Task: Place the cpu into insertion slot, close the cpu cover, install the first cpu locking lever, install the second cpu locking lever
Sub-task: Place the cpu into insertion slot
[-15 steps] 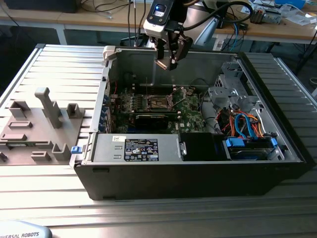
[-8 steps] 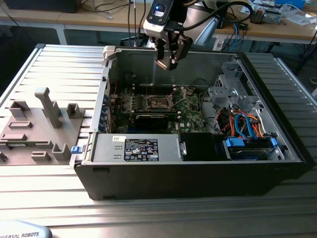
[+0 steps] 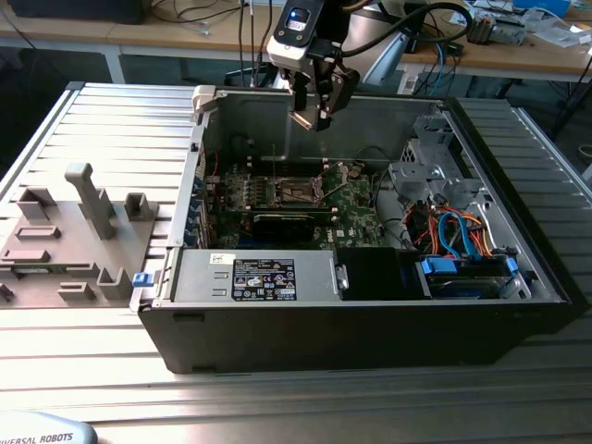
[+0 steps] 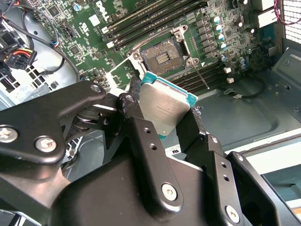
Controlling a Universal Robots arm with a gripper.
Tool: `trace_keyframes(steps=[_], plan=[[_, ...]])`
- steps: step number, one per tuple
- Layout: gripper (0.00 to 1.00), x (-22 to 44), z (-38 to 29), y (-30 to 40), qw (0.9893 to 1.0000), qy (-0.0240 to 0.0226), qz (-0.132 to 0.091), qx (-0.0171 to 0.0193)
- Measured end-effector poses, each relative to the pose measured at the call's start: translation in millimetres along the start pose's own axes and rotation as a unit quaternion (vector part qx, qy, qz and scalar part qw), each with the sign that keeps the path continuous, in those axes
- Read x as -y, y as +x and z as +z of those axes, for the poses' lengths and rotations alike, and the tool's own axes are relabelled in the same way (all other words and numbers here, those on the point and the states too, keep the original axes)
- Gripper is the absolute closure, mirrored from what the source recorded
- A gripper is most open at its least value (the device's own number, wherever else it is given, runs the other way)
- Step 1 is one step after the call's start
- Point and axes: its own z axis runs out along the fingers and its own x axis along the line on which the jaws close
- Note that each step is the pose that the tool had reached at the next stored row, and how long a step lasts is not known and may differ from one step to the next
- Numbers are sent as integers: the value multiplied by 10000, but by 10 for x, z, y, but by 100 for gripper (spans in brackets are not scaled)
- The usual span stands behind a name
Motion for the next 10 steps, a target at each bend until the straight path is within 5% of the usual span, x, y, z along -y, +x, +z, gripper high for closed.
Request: trace_keyframes(steps=[10], plan=[[46, 0, 0, 0, 10000, 0, 25, 1]])
